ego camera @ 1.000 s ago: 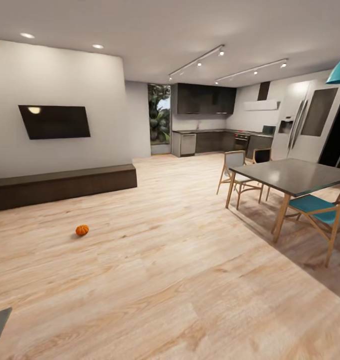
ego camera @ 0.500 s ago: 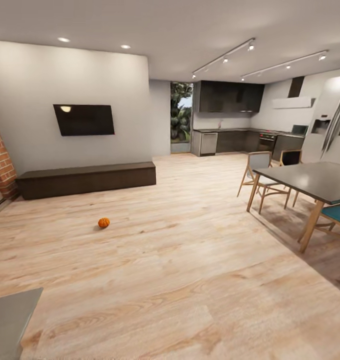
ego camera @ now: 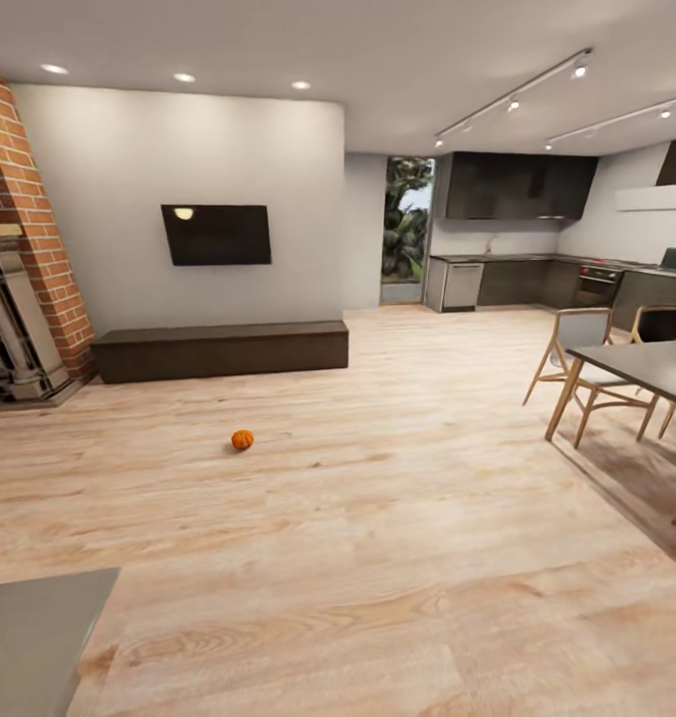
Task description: Place each of the two pumpkins and all three candles from the living room inside a cabinet in the living room (use any cabinet), then make sure every cabinet is closed, and position the cauldron so it is next to a table in the living room.
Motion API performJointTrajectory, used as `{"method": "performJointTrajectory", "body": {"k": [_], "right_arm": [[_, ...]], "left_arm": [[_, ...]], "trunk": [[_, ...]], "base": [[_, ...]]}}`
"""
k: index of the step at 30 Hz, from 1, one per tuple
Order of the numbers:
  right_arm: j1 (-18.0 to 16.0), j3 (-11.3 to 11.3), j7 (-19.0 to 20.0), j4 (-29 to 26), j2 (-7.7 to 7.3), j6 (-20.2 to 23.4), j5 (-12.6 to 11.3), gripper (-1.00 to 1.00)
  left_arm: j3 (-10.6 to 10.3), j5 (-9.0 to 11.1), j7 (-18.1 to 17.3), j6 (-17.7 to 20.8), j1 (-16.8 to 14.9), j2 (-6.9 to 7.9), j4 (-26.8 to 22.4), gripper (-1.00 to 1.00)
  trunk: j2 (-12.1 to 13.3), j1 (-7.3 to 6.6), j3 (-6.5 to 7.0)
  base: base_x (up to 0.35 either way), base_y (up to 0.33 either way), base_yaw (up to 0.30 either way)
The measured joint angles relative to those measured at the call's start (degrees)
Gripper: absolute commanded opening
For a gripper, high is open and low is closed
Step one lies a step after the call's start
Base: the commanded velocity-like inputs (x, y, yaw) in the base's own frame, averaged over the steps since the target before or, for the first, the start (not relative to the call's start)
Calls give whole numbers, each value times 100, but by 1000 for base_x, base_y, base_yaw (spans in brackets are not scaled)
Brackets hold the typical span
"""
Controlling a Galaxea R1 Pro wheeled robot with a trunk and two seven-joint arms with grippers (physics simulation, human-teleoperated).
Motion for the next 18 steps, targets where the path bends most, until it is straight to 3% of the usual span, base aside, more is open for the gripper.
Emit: {"method": "performJointTrajectory", "body": {"k": [5, 18], "right_arm": [[0, 0, 23, 0, -6, 0, 0, 100], [0, -16, 38, 0, 0, -8, -35, 100]], "left_arm": [[0, 0, 0, -2, -2, -7, 0, 100], [0, 0, 0, -10, 2, 2, 0, 100]], "trunk": [[0, 0, -20], [0, -1, -61]], "base": [[265, -162, 267], [305, -11, 268]]}}
